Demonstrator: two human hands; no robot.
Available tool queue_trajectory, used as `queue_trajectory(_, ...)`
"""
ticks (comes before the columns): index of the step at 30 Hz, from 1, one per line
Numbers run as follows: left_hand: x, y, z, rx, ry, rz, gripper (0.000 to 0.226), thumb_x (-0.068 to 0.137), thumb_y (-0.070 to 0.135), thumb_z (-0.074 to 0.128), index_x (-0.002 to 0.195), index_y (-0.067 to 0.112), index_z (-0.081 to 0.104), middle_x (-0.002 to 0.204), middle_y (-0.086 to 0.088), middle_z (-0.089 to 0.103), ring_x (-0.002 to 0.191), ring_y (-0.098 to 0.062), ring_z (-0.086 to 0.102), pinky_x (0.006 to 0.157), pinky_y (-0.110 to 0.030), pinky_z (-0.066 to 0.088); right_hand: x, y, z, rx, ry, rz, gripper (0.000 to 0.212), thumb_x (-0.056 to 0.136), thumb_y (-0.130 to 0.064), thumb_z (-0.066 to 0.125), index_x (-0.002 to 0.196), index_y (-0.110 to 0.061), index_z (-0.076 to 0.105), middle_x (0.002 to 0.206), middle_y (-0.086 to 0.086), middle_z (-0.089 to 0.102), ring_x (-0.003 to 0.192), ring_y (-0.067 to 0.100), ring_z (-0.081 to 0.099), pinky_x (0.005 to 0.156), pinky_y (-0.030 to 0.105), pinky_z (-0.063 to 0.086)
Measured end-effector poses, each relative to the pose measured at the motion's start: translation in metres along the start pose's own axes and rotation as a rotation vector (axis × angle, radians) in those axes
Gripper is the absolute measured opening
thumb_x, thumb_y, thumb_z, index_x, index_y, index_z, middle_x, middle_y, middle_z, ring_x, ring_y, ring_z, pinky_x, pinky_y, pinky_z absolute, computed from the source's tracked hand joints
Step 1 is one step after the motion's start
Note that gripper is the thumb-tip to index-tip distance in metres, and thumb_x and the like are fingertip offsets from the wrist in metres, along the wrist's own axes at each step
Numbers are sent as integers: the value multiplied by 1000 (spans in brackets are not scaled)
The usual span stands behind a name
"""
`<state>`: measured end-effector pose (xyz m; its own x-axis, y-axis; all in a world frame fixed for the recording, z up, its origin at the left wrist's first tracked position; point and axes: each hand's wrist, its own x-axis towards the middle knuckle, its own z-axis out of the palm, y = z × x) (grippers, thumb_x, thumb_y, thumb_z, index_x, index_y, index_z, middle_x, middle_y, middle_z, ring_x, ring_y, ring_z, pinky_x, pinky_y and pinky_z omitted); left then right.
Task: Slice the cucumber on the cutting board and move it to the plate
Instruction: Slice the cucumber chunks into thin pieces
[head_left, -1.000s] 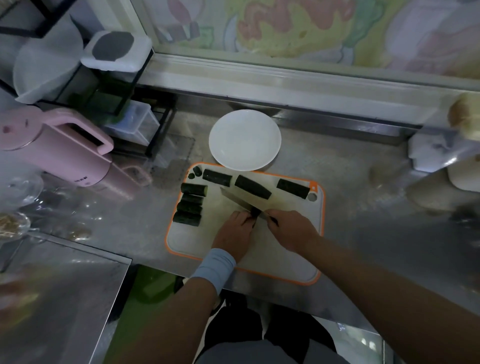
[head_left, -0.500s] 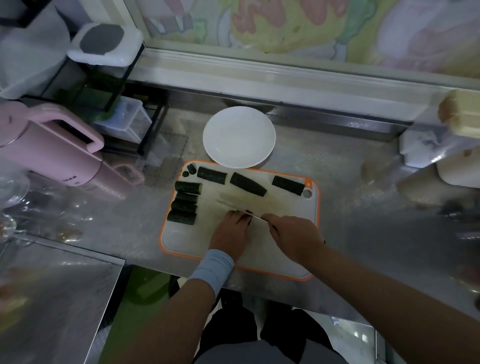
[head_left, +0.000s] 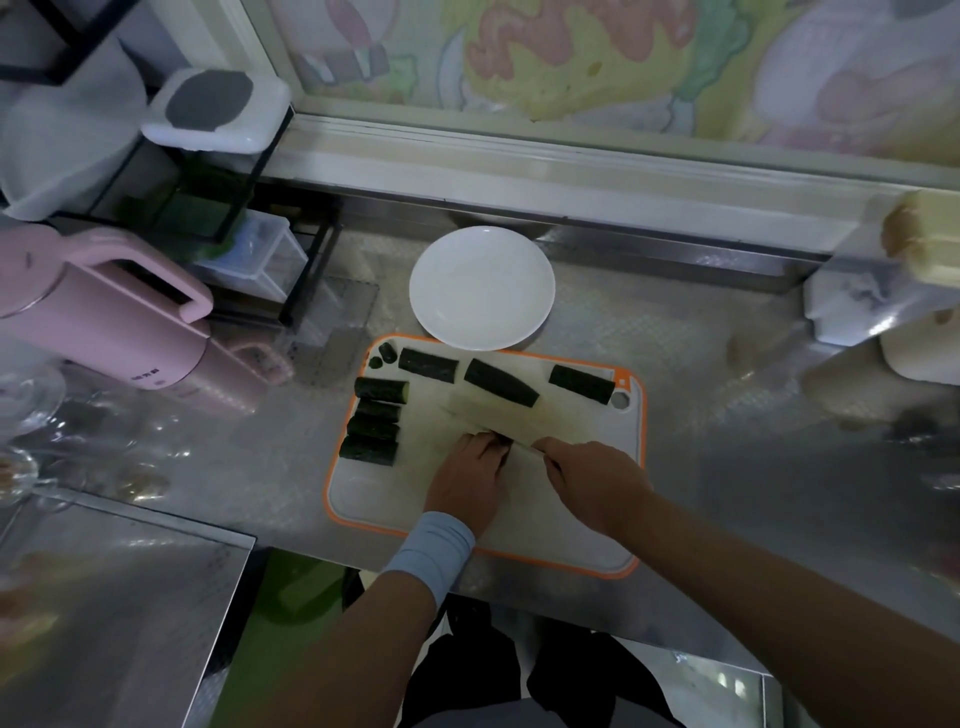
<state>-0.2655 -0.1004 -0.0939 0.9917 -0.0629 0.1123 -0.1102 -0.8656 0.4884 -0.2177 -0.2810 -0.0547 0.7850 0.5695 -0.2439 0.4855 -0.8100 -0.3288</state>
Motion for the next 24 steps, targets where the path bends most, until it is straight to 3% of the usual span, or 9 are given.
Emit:
queue_trajectory(6, -1, 0, -1, -35, 26, 4, 26, 76, 1, 72, 102, 3, 68, 97, -12, 67, 87, -27, 62, 76, -29, 53, 11, -8, 11, 21, -10, 34, 36, 103, -34, 28, 136, -27, 42, 107, 6, 65, 91, 25, 62, 67, 28, 40)
queue_trajectory(12, 1, -1, -1, 28, 26, 36, 22, 71, 3, 77, 92, 6, 70, 91, -9, 67, 82, -25, 64, 73, -31, 56, -4, -4, 6, -24, 20, 23, 35, 104, -33, 26, 136, -29, 40, 92, 1, 66, 74, 20, 61, 63, 33, 51)
queue_trajectory(15, 0, -1, -1, 45, 45, 48, 14, 79, 10, 67, 91, 7, 70, 92, -9, 68, 83, -25, 64, 73, -31, 56, -10, 0, 4, -26, 16, 31, 35, 103, -33, 27, 135, -29, 41, 91, 0, 67, 72, 19, 61, 63, 34, 52)
queue_trajectory(17, 0, -2, 0, 36, 51, 44, 16, 82, 14, 60, 92, 6, 70, 93, -9, 68, 84, -24, 64, 74, -30, 55, -10, 1, 4, -15, 6, 37, 34, 103, -33, 27, 133, -28, 42, 89, 1, 66, 70, 19, 60, 62, 34, 52)
queue_trajectory(20, 0, -4, 3, 6, 43, 30, 17, 78, 5, 71, 94, 4, 70, 94, -10, 68, 85, -25, 64, 77, -30, 53, -5, -4, 6, -10, -12, 43, 32, 103, -32, 28, 131, -26, 44, 85, 2, 64, 64, 19, 55, 56, 30, 44)
queue_trajectory(24, -2, -6, 5, -27, 25, 1, 21, 81, 11, 60, 99, 4, 69, 98, -10, 67, 89, -24, 62, 81, -28, 51, 3, -10, 7, -11, -17, 43, 29, 103, -31, 28, 126, -23, 45, 86, 3, 63, 64, 19, 51, 55, 30, 40)
